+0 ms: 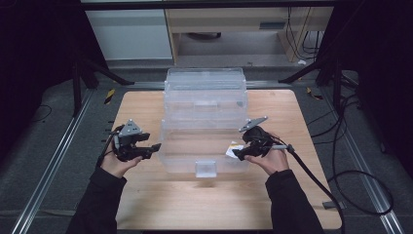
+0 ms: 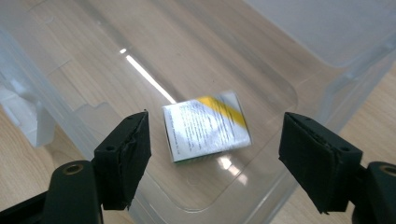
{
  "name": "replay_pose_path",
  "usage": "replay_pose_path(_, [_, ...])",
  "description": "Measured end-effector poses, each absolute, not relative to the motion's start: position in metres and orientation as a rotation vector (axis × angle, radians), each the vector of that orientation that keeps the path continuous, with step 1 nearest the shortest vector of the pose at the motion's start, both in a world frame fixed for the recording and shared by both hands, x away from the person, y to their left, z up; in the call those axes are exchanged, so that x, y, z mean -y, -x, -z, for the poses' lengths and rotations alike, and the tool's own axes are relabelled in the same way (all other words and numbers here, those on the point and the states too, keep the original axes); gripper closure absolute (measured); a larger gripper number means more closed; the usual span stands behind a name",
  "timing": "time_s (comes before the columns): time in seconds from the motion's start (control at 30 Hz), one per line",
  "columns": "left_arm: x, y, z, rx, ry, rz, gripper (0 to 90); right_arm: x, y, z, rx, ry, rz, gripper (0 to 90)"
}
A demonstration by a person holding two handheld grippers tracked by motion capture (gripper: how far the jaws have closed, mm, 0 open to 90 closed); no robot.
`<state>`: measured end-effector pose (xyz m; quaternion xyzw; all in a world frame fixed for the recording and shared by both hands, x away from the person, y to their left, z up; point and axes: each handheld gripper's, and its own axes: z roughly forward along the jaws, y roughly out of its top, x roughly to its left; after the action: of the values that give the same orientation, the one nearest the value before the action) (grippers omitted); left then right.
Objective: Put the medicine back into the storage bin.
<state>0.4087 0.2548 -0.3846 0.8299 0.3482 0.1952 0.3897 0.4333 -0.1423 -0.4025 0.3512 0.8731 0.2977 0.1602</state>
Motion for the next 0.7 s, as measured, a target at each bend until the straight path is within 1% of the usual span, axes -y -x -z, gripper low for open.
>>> replay_pose_path(0.17, [-0.246, -0.407, 0.384, -0.838, -2.129, -0.478, 39.7, 0.147, -0.429, 0.396, -2.448, -0.986, -0.909, 25.6])
replay_pose_path(0.37, [-0.227, -0.404, 0.382, -0.742, -2.176, -0.441, 42.8, 0.166, -0.420, 0.386, -2.363, -0.994, -0.987, 25.5])
replay_pose_path(0.5, [-0.208, -0.401, 0.383, -0.651, -2.233, -0.395, 43.6, 0.185, -0.414, 0.381, -2.306, -1.025, -1.025, 23.2])
replay_pose_path(0.6, [-0.201, -0.401, 0.383, -0.624, -2.246, -0.374, 43.8, 0.194, -0.412, 0.381, -2.284, -1.043, -1.027, 22.6])
replay_pose_path(0.7, [-0.183, -0.403, 0.386, -0.564, -2.285, -0.330, 44.7, 0.211, -0.409, 0.385, -2.237, -1.085, -1.040, 20.6])
